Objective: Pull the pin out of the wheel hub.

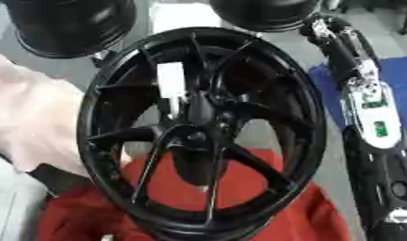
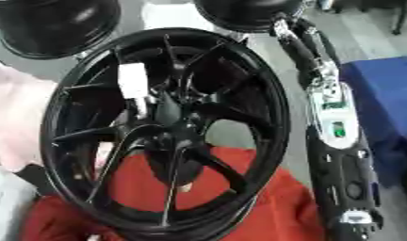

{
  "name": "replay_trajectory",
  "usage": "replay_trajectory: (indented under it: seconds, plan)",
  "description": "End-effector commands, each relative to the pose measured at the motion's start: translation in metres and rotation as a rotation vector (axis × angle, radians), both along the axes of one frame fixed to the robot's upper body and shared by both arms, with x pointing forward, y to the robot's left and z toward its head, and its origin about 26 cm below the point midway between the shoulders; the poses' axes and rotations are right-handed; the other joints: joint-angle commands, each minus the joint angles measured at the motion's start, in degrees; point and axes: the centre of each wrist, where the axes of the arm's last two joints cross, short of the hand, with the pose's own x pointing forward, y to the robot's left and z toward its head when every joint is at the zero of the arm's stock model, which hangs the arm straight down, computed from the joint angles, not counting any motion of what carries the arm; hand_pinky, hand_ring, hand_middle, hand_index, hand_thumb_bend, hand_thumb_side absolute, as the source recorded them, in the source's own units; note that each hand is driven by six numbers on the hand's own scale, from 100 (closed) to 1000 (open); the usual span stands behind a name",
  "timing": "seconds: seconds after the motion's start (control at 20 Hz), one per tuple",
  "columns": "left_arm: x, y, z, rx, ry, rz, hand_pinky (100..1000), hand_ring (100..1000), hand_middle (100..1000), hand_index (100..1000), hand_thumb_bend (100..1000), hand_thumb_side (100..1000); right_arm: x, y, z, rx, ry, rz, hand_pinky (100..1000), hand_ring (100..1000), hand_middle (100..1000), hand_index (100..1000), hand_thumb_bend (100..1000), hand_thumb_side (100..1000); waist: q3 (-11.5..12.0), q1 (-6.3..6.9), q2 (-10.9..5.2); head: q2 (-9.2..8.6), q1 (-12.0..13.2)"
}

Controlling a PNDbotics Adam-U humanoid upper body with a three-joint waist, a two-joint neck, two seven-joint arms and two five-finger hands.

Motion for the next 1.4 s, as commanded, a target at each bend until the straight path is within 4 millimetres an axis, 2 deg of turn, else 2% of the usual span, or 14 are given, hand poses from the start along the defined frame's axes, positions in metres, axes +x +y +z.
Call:
replay_trajectory:
  seconds: [0.05, 0.4, 0.6, 0.9, 1.2, 1.4]
  plan:
    - [0.000, 0.001, 0.011, 0.022, -0.035, 0.000, 700, 639, 611, 694, 484, 635, -0.001, -0.002, 0.013, -0.025, -0.034, -0.009, 940, 796, 627, 674, 100, 562, -0.3, 0.31, -1.22, -0.95, -0.7]
    - [0.000, 0.005, 0.026, 0.049, -0.084, 0.021, 700, 639, 611, 693, 486, 628, -0.001, -0.003, 0.019, -0.024, -0.058, -0.012, 940, 795, 626, 674, 100, 561, -1.2, 0.46, 0.30, -1.69, -0.5]
    - [-0.001, 0.013, 0.053, 0.186, -0.140, 0.022, 700, 640, 611, 694, 482, 613, -0.002, -0.004, 0.023, -0.028, -0.070, -0.014, 940, 795, 626, 673, 100, 560, -1.4, 0.83, 0.79, -2.16, -0.2]
    - [-0.009, 0.027, 0.103, 0.539, -0.190, 0.002, 704, 645, 617, 706, 491, 611, -0.005, -0.013, 0.028, -0.050, -0.076, -0.041, 940, 795, 626, 673, 100, 563, -1.0, 1.62, 1.59, -1.90, -1.0]
    - [-0.009, 0.031, 0.153, 0.924, -0.150, -0.075, 712, 654, 625, 728, 513, 636, -0.007, -0.023, 0.029, -0.072, -0.070, -0.068, 940, 795, 626, 672, 100, 565, -0.3, 2.26, 1.94, -2.53, -1.7]
    - [-0.006, 0.028, 0.194, 1.250, -0.123, -0.137, 722, 665, 639, 747, 521, 648, -0.008, -0.029, 0.029, -0.087, -0.066, -0.085, 940, 795, 626, 672, 100, 568, 0.1, 2.62, 1.84, -2.53, -2.8]
